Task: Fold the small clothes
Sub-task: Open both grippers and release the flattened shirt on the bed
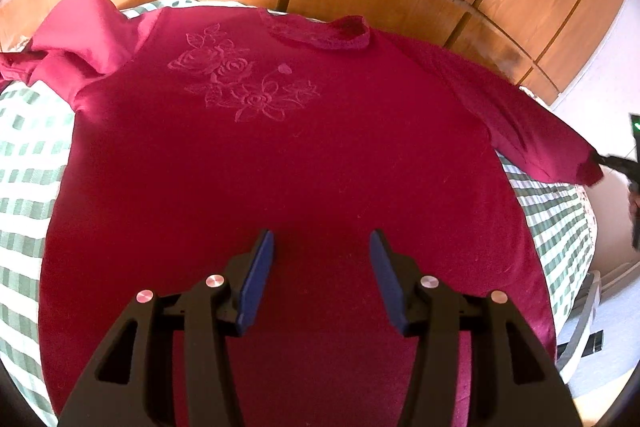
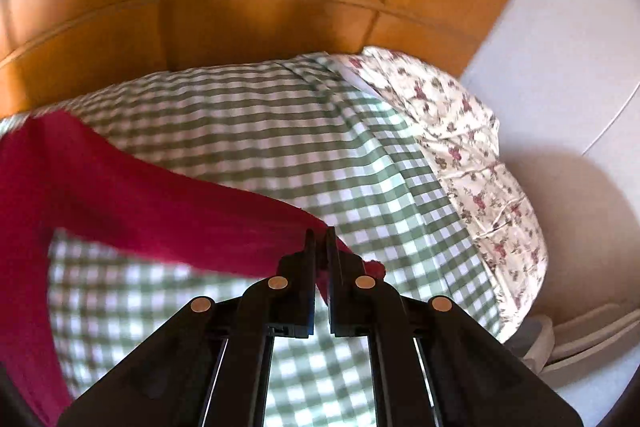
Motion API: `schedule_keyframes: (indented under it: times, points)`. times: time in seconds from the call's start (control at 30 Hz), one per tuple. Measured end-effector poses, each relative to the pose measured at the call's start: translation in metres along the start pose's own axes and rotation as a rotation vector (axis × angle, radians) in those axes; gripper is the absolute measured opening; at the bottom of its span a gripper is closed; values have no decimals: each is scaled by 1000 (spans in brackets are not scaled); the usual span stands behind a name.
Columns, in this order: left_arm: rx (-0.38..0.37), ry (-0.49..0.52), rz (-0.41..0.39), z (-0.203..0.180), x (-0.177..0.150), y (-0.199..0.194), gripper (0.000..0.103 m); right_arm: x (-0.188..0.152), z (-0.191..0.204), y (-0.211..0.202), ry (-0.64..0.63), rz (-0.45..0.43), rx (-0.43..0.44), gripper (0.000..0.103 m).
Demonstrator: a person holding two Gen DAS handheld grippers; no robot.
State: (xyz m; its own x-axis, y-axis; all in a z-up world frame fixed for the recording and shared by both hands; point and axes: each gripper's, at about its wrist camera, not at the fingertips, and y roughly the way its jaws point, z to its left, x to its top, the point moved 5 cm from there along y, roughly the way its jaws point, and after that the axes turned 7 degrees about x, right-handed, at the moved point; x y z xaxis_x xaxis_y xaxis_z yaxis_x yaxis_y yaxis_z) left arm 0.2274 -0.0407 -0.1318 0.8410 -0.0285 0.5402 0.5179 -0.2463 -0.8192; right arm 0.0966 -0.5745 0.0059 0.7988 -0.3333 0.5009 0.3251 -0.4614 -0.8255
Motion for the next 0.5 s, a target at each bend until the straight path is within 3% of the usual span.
schedule_keyframes:
  times: [0.1,0.17,0.23,0.27,0.33,0.5]
  points:
    - [7,-1,5,0,-1,-2,50,21,-10,36,82,13,-37,3]
    - [10,0,5,1,-2,-4,50,28,-15,48,147,-20,-20,15]
    - [17,2,3,1,-3,-4,50,25,-24,49,259,-68,8,61]
    - [17,1,2,1,-4,-4,50,16,-28,46,339,-101,48,66]
    - [13,-8,1,2,-4,-2,51,-4,-25,46,403,-96,125,66]
    - [7,-16,-2,-1,-6,1,54,-71,10,70,593,8,441,58]
